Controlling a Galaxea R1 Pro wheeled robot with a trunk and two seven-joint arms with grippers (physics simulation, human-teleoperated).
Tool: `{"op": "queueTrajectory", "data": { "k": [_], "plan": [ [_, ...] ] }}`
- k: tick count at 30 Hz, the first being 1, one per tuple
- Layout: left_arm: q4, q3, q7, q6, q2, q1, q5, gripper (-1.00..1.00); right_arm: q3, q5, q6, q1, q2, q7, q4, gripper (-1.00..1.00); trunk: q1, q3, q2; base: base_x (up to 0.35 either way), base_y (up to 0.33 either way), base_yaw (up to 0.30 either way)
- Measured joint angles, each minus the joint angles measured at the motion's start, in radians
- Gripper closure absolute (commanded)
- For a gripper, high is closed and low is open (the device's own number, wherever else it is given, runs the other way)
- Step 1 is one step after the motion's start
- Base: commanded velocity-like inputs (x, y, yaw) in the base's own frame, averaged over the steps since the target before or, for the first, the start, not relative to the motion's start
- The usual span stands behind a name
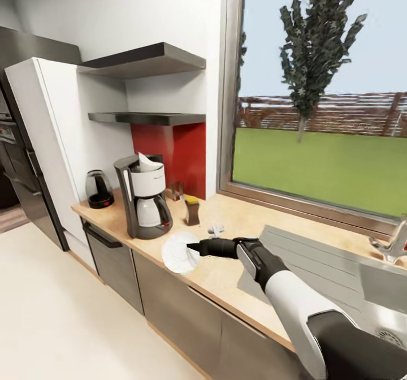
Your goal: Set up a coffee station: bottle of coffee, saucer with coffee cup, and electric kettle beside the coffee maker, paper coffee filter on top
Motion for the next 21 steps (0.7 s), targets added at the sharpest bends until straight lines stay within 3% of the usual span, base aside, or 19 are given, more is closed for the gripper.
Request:
{"op": "queueTrajectory", "data": {
  "k": [4, 9, 10, 13, 16, 21],
  "plan": [
    [0.0, 0.0, 0.0, -0.001, 0.0, 0.0, 0.0, -1.0, -0.05, 0.001, 0.0, 0.0, 0.0, 0.0, -0.002, 1.0, 0.0, 0.0, 0.0, 0.243, 0.251, 0.0],
    [0.001, 0.0, 0.0, -0.001, 0.0, 0.0, 0.0, -1.0, -0.056, 0.003, 0.001, 0.0, -0.001, -0.006, 0.004, 1.0, 0.0, 0.0, 0.0, 0.198, 0.281, -0.208],
    [0.001, 0.0, 0.0, -0.001, 0.0, 0.0, 0.0, -1.0, -0.057, 0.003, 0.001, 0.0, -0.001, -0.042, 0.006, 1.0, 0.0, 0.0, 0.0, 0.173, 0.295, -0.114],
    [0.001, 0.0, 0.0, -0.001, 0.0, 0.0, 0.0, -1.0, -0.144, 0.001, 0.0, 0.0, 0.004, -0.204, 0.042, 1.0, 0.0, 0.0, 0.0, 0.173, 0.295, -0.05],
    [0.002, 0.0, 0.0, -0.001, 0.0, 0.0, 0.0, -1.0, -0.22, -0.006, 0.001, 0.0, 0.005, -0.308, 0.059, 1.0, 0.0, 0.0, 0.0, 0.172, 0.245, -0.013],
    [0.002, 0.0, 0.0, -0.001, 0.0, 0.0, 0.0, -1.0, -0.255, -0.015, 0.001, 0.0, 0.006, -0.398, 0.083, 1.0, 0.0, 0.0, 0.0, 0.112, 0.123, -0.002]
  ]
}}
